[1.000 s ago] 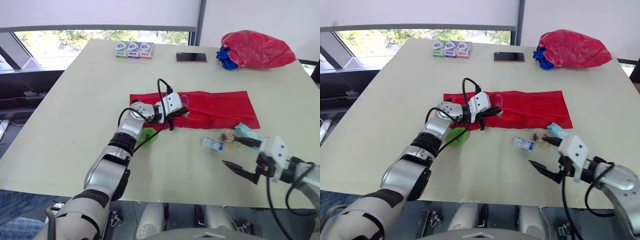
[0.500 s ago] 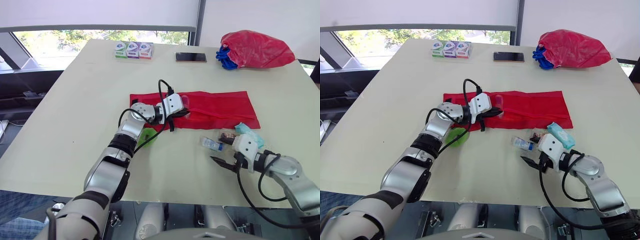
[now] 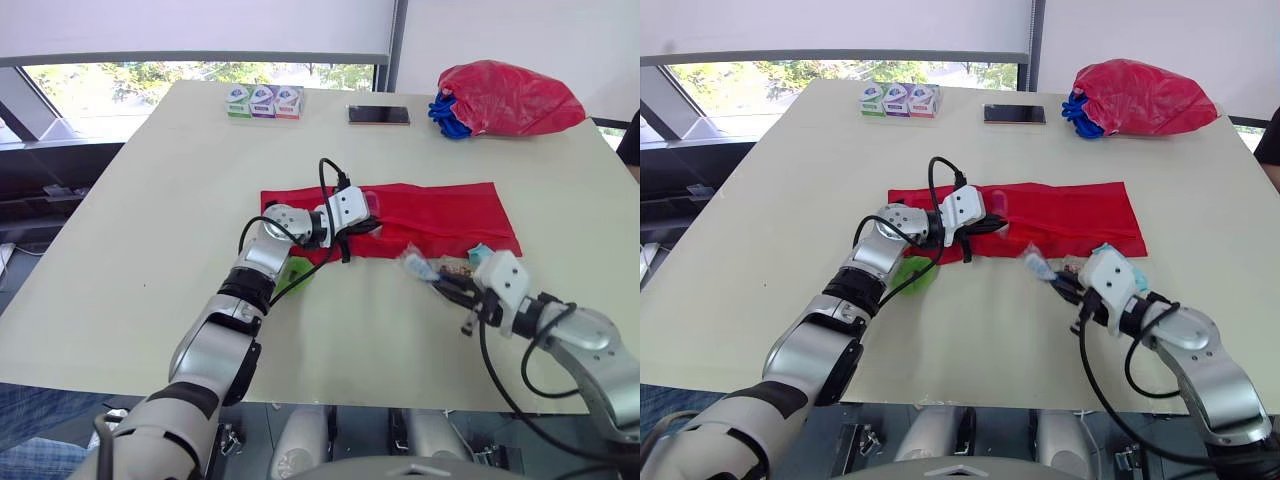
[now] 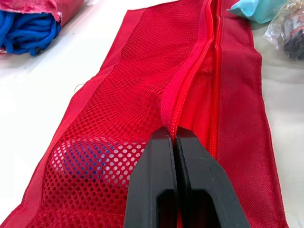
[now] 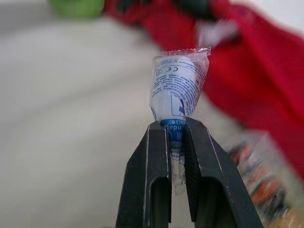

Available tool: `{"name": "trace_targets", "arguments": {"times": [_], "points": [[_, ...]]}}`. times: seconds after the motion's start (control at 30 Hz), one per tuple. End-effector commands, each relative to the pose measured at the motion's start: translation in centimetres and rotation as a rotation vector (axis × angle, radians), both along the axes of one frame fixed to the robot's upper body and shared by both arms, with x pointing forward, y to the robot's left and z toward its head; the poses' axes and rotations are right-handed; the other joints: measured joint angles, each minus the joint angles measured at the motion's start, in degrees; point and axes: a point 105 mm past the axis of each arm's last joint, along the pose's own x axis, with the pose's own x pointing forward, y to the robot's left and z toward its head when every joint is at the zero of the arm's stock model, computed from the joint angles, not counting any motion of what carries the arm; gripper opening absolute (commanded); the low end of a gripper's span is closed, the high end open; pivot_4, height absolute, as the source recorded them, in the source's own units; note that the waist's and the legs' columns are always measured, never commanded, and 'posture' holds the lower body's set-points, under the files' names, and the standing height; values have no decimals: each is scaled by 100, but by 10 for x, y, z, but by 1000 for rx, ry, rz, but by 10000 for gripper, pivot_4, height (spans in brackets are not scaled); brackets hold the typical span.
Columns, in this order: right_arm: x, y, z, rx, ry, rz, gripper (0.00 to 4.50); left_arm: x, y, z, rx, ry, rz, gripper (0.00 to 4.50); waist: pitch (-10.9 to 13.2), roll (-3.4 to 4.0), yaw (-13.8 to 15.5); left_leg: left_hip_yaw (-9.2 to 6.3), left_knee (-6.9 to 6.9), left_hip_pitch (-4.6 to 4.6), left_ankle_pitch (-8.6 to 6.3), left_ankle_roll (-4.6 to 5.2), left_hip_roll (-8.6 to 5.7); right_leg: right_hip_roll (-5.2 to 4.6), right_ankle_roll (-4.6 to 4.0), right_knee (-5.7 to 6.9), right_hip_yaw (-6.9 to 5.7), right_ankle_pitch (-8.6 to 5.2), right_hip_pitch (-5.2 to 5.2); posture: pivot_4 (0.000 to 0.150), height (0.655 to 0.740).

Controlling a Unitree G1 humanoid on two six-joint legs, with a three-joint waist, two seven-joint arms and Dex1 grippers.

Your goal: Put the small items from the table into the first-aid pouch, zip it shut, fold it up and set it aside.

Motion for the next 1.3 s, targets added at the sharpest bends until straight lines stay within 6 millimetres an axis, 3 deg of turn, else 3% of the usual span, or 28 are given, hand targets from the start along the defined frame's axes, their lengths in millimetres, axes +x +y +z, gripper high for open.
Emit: {"name": "trace_targets", "arguments": {"times": [0.03,0.2,0.4,0.63,1.0,1.3], "points": [[15,1,15,-9,-8,-100,111,-2,-6,14,-29,-46,-26,0,0,0,13,-1,0,0,0,0,0,0,-1,0,0,0,0,1500,7400],[30,5,2,-113,85,-129,111,-1,-6,18,-44,-55,-20,0,0,1,16,-2,-1,-7,0,0,-2,-3,-1,-4,0,0,-2,1500,7400],[52,13,-2,-119,94,-203,111,-6,-11,17,-65,-51,-30,0,0,2,6,-5,-1,-9,0,1,-8,-2,-2,-4,-4,0,-3,1500,7400],[78,23,-1,24,65,-363,111,-14,-20,14,-84,-38,-42,0,-2,3,0,-8,-1,-11,0,0,-8,-3,-1,-4,-7,1,-3,1500,7400],[111,65,6,171,36,-426,111,-20,-31,15,-99,-32,-64,0,-2,7,-10,-6,-2,-7,2,-2,-9,-1,-2,1,-5,1,-4,1500,7400],[117,70,5,261,28,-476,111,-21,-30,14,-95,-26,-66,0,-2,9,-21,-6,-8,-7,5,-8,-8,-1,-2,1,-5,1,-5,1500,7400]]}}
